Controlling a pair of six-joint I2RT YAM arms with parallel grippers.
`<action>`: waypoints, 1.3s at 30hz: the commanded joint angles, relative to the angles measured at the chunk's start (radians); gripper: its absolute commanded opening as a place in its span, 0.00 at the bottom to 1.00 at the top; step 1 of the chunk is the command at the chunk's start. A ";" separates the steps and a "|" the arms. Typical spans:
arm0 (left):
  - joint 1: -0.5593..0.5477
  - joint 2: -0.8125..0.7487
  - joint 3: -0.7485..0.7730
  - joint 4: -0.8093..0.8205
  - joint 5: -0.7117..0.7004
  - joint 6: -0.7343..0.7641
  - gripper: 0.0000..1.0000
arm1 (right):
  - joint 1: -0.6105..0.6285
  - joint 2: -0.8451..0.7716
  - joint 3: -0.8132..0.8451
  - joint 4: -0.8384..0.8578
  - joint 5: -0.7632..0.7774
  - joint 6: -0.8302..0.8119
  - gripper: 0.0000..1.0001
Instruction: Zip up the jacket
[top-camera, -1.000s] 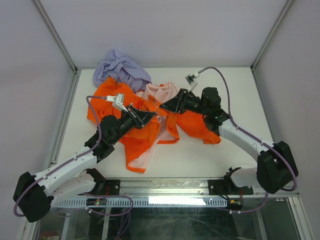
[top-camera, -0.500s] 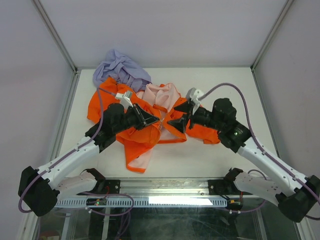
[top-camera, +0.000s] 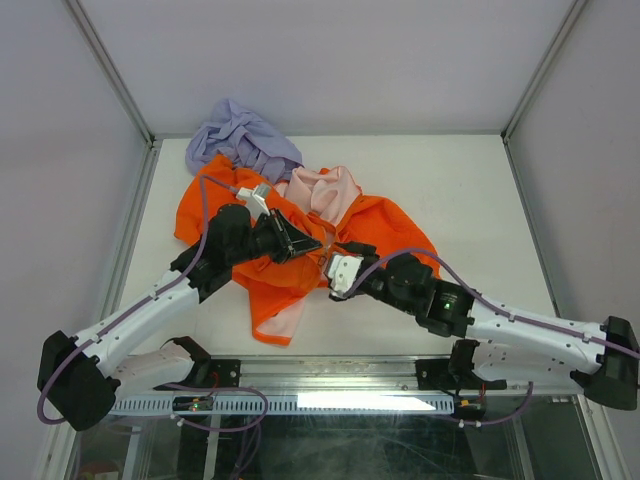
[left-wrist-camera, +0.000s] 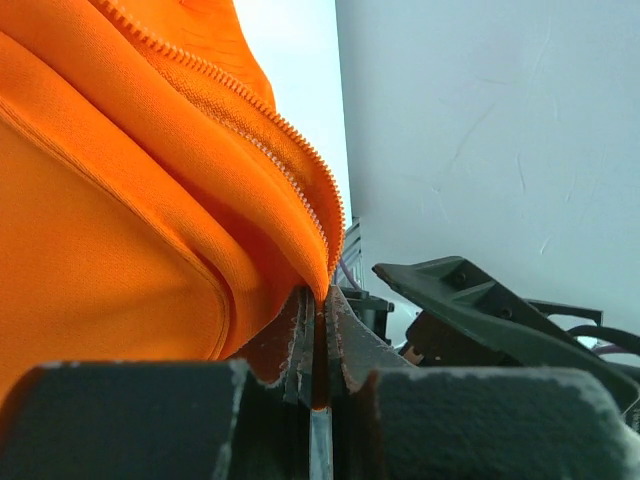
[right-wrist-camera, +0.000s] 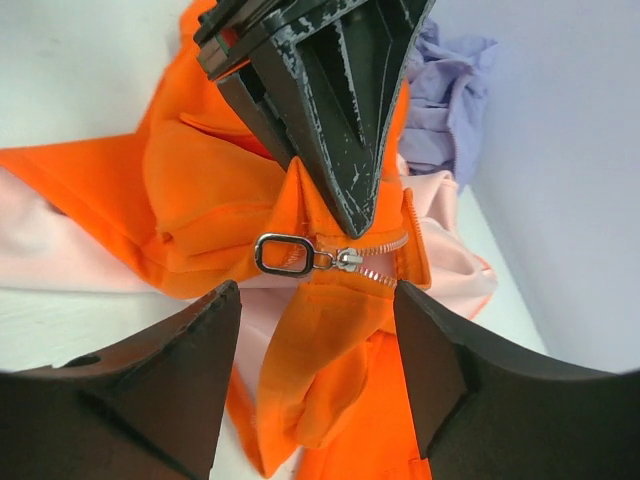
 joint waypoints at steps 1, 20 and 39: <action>0.008 -0.010 0.059 0.031 0.056 -0.031 0.00 | 0.065 0.025 -0.034 0.202 0.215 -0.146 0.65; 0.008 -0.013 0.054 0.020 0.055 -0.034 0.00 | 0.138 0.045 -0.041 0.290 0.221 -0.167 0.43; 0.007 -0.033 0.045 -0.006 0.056 0.000 0.00 | 0.077 0.008 0.042 0.122 0.064 0.022 0.00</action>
